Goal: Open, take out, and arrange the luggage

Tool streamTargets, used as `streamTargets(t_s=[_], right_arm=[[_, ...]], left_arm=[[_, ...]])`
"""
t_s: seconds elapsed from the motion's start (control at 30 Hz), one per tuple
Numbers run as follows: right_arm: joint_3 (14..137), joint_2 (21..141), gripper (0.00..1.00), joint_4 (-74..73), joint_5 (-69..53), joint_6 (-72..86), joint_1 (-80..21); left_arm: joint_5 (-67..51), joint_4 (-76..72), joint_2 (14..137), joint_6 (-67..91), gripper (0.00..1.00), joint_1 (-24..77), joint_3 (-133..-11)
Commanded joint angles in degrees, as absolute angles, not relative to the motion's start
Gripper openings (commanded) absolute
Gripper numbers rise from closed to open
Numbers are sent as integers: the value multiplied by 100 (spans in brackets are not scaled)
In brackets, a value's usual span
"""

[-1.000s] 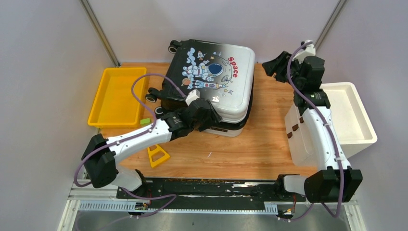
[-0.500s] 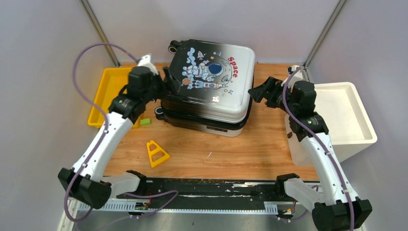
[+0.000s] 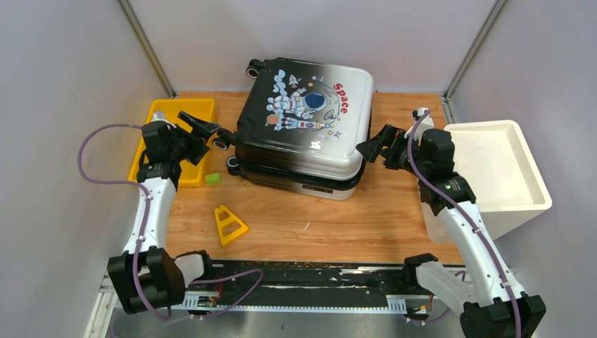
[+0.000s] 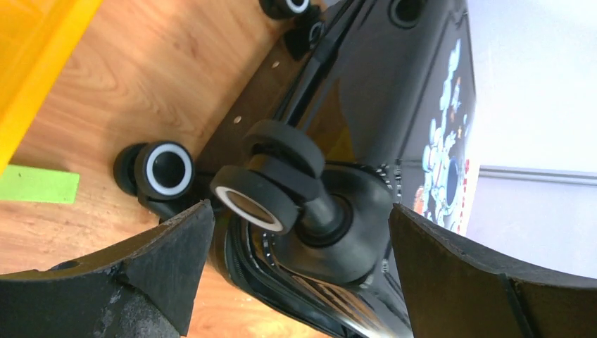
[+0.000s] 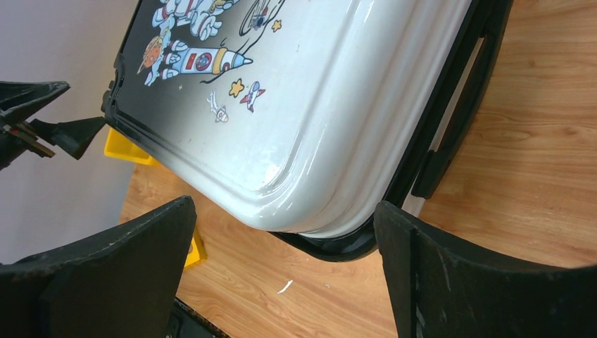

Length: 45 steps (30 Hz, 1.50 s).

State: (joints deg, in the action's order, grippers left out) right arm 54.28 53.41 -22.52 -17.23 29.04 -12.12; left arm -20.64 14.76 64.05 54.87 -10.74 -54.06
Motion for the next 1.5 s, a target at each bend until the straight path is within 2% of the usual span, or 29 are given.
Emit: streamTargets(t_s=[0.0, 0.2, 0.5, 0.7, 0.83, 1.1, 1.27, 1.47], right_arm=[[5329, 5214, 100, -2096, -1758, 2893, -1314], [5282, 5203, 100, -1972, -1889, 2911, -1354], [5253, 5142, 99, -1776, -1854, 2965, -1432], [5583, 5065, 97, -1697, -1354, 2760, -1851], [5552, 4903, 97, -1403, -1323, 2745, -2078], [5611, 4740, 96, -1071, -1622, 2278, -2534], [5381, 4770, 91, -541, -2360, 1256, -3084], [5358, 4965, 84, -125, -2649, -172, -4178]], left_arm=[[-2557, 577, 6504, 5872, 100, -1228, -5201], [-2509, 237, 6906, 5836, 100, -1487, -4879], [-2997, -1506, 7399, 6608, 100, -1512, -4248], [-3668, -2974, 7750, 7222, 99, -1465, -4143], [-4094, -3034, 7876, 7289, 96, -1187, -4388], [-4039, -2965, 7414, 7594, 89, -671, -4643], [-3843, -2700, 7016, 7663, 83, -486, -4980], [-3877, -2798, 6953, 7838, 78, -339, -5439]])
